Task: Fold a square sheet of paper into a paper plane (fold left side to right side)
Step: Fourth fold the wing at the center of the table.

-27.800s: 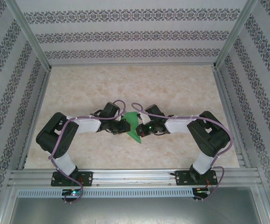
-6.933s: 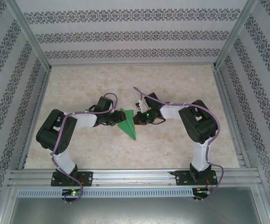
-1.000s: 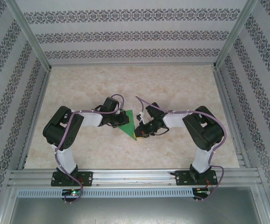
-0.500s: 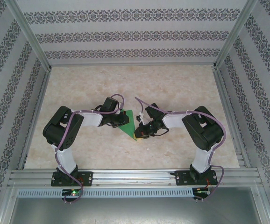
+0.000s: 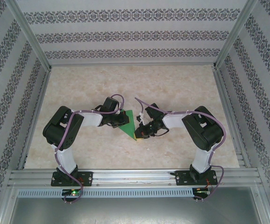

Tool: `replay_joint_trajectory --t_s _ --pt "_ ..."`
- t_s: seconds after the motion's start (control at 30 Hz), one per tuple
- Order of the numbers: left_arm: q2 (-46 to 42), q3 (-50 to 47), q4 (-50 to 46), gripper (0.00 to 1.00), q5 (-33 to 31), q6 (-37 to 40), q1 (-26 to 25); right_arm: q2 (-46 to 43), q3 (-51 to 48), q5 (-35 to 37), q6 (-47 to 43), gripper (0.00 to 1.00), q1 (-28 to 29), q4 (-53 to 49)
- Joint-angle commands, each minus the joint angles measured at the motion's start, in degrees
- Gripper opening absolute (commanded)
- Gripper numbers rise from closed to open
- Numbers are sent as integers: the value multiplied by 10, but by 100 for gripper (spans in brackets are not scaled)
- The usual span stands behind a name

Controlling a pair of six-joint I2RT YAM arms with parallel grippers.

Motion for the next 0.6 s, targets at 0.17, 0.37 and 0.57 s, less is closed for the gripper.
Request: replay_joint_trajectory --t_s 0.17,0.37,0.57 --pt "18 -17 -30 0 -35 2 7 -2 -27 23 -15 0 5 -39" --pt "17 -16 -30 0 -37 2 8 -10 -41 17 -19 0 10 -51" --pt "15 -15 -32 0 -37 3 8 -53 -42 11 -29 0 11 -85"
